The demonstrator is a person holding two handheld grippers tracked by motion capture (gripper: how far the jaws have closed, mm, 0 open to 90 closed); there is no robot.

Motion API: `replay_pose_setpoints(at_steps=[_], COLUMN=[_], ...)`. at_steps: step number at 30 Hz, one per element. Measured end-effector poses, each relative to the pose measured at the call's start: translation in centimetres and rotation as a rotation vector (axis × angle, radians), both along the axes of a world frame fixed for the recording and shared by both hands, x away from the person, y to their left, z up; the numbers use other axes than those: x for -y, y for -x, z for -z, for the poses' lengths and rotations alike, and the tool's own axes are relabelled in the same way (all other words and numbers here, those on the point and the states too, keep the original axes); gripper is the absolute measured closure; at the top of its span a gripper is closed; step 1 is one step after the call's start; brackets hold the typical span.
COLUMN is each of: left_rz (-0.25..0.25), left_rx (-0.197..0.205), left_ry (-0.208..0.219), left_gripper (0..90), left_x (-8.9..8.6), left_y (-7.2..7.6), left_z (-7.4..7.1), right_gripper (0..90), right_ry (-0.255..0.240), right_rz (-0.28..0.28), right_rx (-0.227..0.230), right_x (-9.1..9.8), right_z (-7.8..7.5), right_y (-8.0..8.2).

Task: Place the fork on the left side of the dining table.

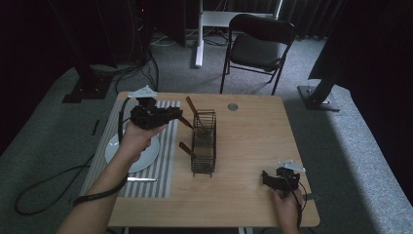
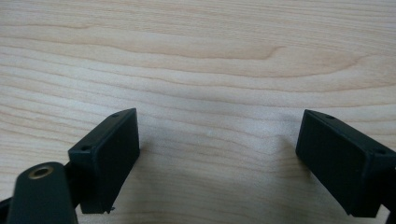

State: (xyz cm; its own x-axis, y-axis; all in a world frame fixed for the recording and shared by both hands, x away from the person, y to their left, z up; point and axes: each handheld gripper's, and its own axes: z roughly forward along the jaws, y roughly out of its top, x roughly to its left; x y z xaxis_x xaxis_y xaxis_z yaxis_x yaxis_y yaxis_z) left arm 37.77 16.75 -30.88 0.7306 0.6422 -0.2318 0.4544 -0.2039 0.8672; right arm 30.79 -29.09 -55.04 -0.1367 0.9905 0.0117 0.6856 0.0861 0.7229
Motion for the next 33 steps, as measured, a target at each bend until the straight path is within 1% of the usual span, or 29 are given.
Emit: replay_pose_setpoints(at_steps=[3,4,5,6,8,10,12,14,16,17,19,21,24,29,33], left_rz=[-0.020,-0.043,-0.043,-0.061,-0.084,-0.100,-0.122,-0.138,-0.138,-0.158,-0.177,-0.186,-0.200,-0.199,-0.206], left_rx=[0.014,0.032,0.032,0.047,0.042,0.044,0.039,0.036,0.036,0.032,0.028,0.022,0.009,0.000,-0.028], left_ry=[0.018,0.020,0.020,0.025,0.044,0.037,0.034,0.040,0.040,0.041,0.037,0.034,0.031,0.009,-0.005], left_gripper=[76.1,76.0,76.1,76.1,76.1,76.0,76.0,76.0,76.0,76.0,76.0,76.0,76.0,76.0,76.0], left_x=[-1.3,-2.0,-2.0,-2.6,-3.8,-4.7,-5.6,-6.8,-6.8,-7.8,-8.6,-9.1,-9.9,-10.5,-10.9], left_y=[0.2,0.3,0.3,0.3,0.1,-0.1,-0.4,-1.0,-1.0,-1.7,-2.2,-2.6,-3.5,-4.6,-5.7], left_z=[-0.9,-1.3,-1.3,-1.6,-1.9,-2.1,-2.1,-1.8,-1.8,-1.4,-1.0,-0.5,0.9,3.3,5.4], right_gripper=[13.1,13.1,13.1,13.1,13.1,13.1,13.1,13.1,13.1,13.1,13.1,13.1,13.1,13.1,13.1], right_ry=[0.000,0.000,0.000,0.000,0.000,0.000,0.000,0.000,0.000,0.000,0.000,0.000,0.000,0.000,0.000], right_rz=[0.000,0.000,0.000,0.000,0.000,0.000,0.000,0.000,0.000,0.000,0.000,0.000,0.000,0.000,0.000], right_rx=[0.000,0.000,0.000,0.000,0.000,0.000,0.000,0.000,0.000,0.000,0.000,-0.001,-0.001,-0.001,-0.001], right_x=[0.0,0.0,0.0,0.0,0.0,0.0,0.0,0.0,0.0,0.0,0.0,0.0,0.0,0.0,0.0], right_z=[0.0,0.0,0.0,0.0,0.0,0.0,0.0,0.0,0.0,0.0,0.0,0.0,0.0,0.0,0.0], right_y=[0.0,0.0,0.0,0.0,0.0,0.0,0.0,0.0,0.0,0.0,0.0,0.0,0.0,0.0,0.0])
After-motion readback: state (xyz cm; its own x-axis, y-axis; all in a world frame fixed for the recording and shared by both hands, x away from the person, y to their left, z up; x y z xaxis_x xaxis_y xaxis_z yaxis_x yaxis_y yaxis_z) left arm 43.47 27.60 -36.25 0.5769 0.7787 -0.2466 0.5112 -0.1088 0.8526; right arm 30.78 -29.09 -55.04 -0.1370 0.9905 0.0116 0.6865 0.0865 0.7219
